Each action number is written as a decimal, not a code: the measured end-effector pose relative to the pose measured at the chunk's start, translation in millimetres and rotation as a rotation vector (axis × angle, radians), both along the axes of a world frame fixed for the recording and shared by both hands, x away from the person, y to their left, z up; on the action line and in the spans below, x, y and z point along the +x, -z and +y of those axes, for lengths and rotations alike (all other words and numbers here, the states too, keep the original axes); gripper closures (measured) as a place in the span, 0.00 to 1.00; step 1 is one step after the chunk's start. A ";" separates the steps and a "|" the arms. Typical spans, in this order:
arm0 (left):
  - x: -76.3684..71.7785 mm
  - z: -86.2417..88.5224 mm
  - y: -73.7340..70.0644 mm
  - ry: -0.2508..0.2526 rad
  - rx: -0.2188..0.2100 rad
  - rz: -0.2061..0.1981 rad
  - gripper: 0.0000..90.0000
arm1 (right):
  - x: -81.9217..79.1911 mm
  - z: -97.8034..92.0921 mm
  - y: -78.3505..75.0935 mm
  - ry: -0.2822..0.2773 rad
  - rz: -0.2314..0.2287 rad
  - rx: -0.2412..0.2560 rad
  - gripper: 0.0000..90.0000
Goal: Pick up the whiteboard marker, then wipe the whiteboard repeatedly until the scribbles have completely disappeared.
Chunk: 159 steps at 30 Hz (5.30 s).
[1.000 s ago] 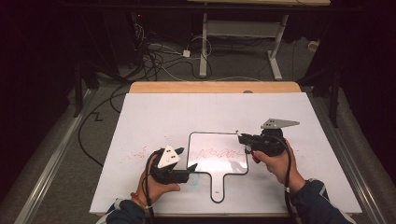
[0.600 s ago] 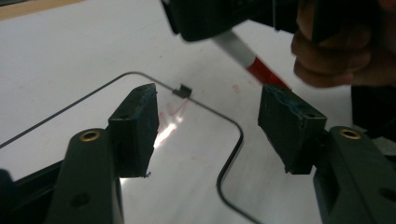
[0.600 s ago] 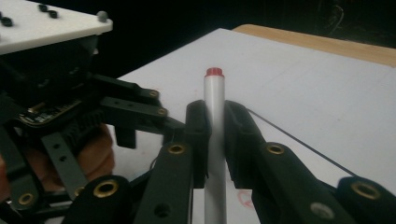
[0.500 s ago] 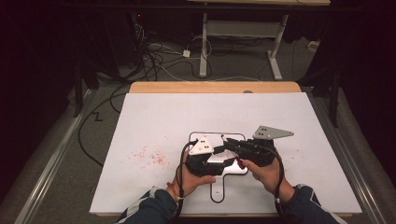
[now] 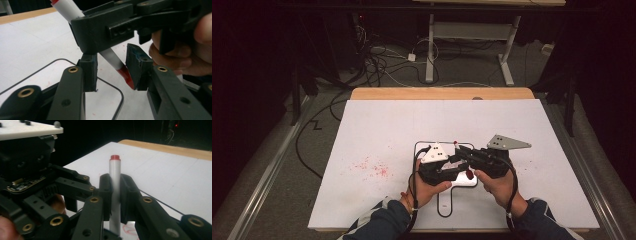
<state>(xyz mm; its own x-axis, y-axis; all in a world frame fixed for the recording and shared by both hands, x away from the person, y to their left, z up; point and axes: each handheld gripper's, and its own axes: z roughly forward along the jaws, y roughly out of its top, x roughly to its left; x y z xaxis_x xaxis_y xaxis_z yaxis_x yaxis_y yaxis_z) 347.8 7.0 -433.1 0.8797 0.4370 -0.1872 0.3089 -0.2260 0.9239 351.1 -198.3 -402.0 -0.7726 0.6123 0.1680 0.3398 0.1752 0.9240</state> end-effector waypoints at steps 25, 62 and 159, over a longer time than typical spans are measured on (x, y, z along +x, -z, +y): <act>18.2 -1.0 8.4 -0.041 0.050 -0.058 0.87 | -11.5 -53.3 -5.1 0.105 -0.149 -0.135 0.55; 41.9 -19.7 29.1 0.002 0.210 -0.105 0.88 | -38.5 -86.3 30.4 0.059 -0.187 -0.342 0.43; 26.1 13.2 20.0 -0.103 0.302 -0.002 0.88 | -43.3 -90.8 23.9 0.123 -0.232 -0.413 0.40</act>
<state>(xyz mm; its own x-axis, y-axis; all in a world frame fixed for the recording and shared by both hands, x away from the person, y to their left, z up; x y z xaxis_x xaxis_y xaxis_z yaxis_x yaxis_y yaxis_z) 373.9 20.2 -453.1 0.8284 0.5591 -0.0332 0.3422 -0.4583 0.8203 307.8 -289.1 -425.9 -0.6783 0.6807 -0.2766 0.1744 0.5148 0.8394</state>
